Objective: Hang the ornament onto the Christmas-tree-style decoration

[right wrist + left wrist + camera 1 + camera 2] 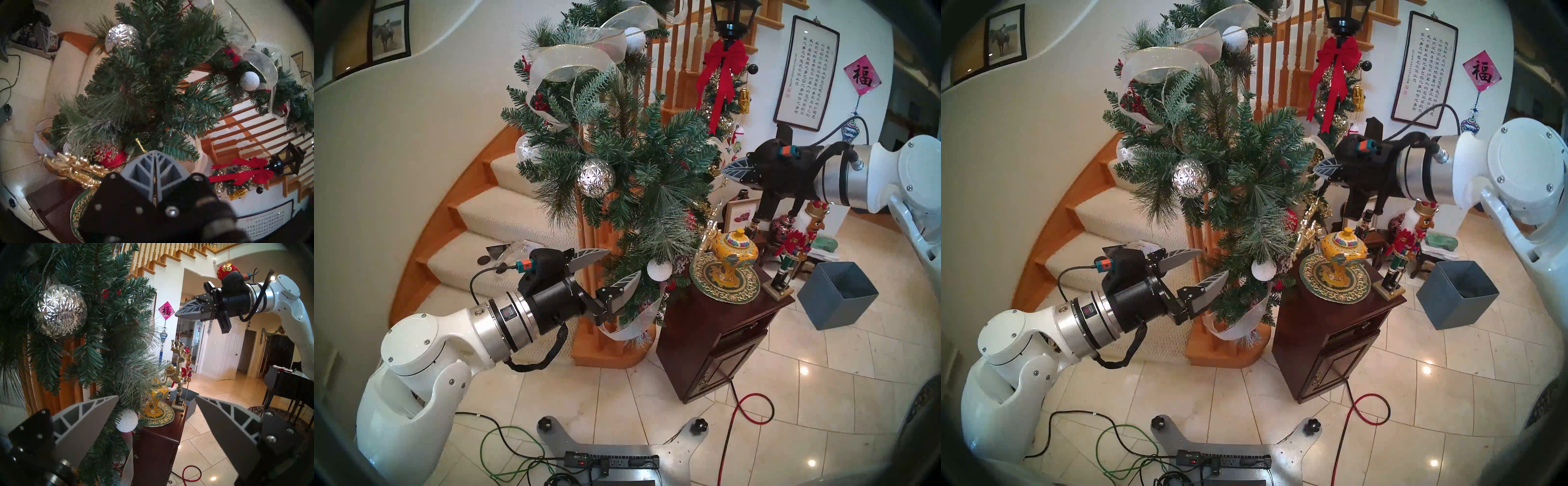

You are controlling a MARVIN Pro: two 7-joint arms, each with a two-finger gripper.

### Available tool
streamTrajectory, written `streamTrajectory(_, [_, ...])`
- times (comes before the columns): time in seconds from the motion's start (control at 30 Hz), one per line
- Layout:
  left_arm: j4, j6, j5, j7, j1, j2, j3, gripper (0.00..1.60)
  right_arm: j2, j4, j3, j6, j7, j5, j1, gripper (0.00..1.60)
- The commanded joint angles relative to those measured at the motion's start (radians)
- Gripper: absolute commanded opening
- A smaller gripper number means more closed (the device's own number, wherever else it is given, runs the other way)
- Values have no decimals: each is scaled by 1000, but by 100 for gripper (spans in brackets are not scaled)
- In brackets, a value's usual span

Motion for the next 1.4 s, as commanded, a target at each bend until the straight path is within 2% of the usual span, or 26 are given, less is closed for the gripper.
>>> streamTrajectory(0.0, [-5,-2,0,0,-1,0,-1,160,36,10,-8,-3,-9,23,108,0])
streamTrajectory(0.2, [-5,-2,0,0,-1,0,-1,160,47,22,-38,-8,-20,40,160,0])
streamTrajectory(0.53, [-5,-2,0,0,-1,0,-1,160,56,43,-128,-25,-23,73,260,0])
streamTrajectory(1.03, [-5,-2,0,0,-1,0,-1,160,-5,73,-268,-20,-30,73,421,0])
streamTrajectory(1.37, [-5,-2,0,0,-1,0,-1,160,-38,82,-316,7,-21,54,505,0])
